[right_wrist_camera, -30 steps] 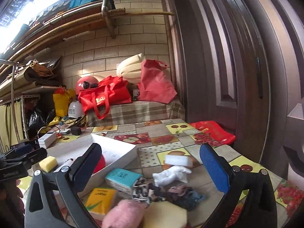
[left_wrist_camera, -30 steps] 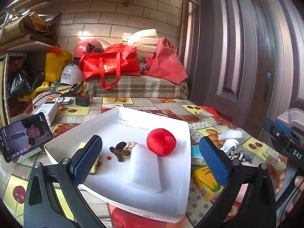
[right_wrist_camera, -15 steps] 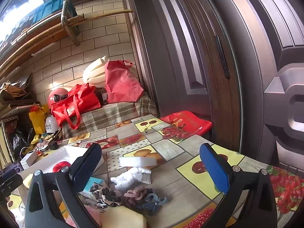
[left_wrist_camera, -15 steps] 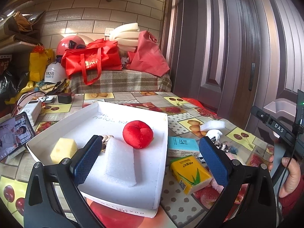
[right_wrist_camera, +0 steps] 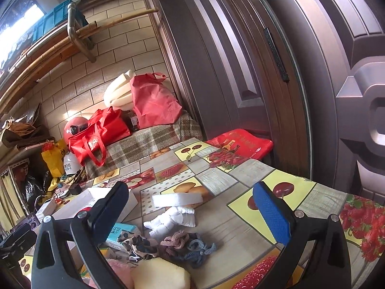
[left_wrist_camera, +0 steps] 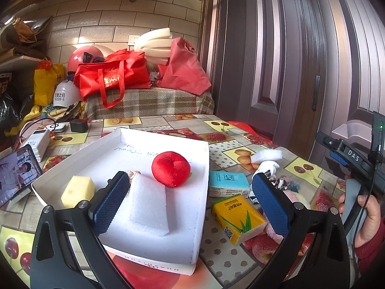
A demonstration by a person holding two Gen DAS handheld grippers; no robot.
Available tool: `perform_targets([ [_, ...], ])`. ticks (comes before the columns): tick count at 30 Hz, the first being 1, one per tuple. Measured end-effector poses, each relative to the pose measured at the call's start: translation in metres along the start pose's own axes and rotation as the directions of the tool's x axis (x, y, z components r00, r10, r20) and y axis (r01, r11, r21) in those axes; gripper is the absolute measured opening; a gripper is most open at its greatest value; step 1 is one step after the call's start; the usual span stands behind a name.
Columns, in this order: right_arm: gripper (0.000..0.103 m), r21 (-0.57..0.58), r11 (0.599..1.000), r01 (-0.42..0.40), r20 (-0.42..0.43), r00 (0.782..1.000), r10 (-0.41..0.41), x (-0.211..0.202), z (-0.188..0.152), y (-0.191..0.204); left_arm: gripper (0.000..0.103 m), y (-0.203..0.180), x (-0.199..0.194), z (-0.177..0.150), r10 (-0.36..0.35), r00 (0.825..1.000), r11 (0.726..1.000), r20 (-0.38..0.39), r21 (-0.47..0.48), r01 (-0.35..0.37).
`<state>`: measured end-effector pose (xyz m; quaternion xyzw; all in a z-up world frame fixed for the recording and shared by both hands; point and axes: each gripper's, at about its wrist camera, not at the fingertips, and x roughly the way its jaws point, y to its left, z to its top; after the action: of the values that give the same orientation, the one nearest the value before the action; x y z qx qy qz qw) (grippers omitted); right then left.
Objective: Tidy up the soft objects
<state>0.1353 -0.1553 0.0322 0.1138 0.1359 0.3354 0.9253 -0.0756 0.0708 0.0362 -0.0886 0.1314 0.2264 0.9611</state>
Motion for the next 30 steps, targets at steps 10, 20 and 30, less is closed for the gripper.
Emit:
perform_targets([
  [10, 0.103, 0.026, 1.000, 0.002, -0.002, 1.000, -0.002, -0.0011, 0.0001, -0.0040, 0.103, 0.0020, 0.0018, -0.0011, 0.000, 1.000, 1.000, -0.007, -0.006, 0.000],
  [20, 0.103, 0.030, 1.000, 0.000, -0.006, 1.000, 0.000, 0.0000, 0.0002, -0.0046, 0.103, 0.0027, 0.0019, -0.0008, 0.000, 1.000, 1.000, -0.008, -0.007, 0.000],
  [30, 0.103, 0.052, 0.999, 0.011, -0.028, 1.000, -0.009, 0.0030, -0.0026, -0.0076, 0.103, 0.0070, 0.0026, -0.0053, 0.004, 1.000, 1.000, -0.015, -0.017, -0.004],
])
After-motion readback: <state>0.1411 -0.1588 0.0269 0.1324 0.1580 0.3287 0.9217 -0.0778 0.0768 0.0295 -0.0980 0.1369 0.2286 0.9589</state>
